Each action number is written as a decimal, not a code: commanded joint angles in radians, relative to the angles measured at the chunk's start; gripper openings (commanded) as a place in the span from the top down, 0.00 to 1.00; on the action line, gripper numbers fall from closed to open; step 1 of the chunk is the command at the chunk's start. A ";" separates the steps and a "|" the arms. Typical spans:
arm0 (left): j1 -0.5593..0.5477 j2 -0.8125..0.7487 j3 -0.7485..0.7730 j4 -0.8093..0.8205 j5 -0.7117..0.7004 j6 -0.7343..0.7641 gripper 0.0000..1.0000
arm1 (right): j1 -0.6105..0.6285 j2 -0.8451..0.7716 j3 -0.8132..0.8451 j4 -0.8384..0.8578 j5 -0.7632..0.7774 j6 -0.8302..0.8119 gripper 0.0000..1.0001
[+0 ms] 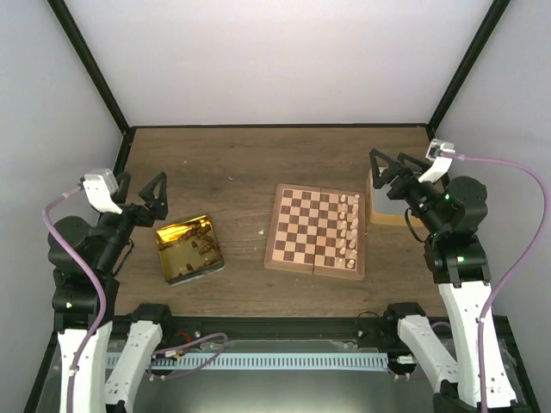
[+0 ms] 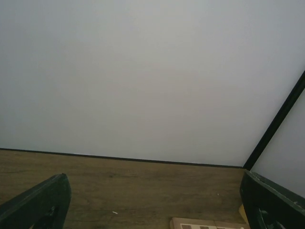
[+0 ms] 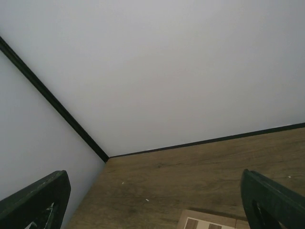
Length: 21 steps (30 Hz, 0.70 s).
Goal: Set up the chess pieces on the board
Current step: Pick up the chess piece from the storage box.
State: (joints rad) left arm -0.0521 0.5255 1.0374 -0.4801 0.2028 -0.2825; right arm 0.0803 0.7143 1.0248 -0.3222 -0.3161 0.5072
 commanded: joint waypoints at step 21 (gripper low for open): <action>0.032 0.180 -0.216 -0.139 0.027 -0.147 0.02 | -0.060 0.166 -0.175 0.361 -0.432 0.166 0.12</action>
State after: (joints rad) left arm -0.0265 0.6418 0.8333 -0.5060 0.3000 -0.3744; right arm 0.0277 0.8310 0.8577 -0.0574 -0.6537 0.6632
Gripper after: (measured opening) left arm 0.997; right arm 0.930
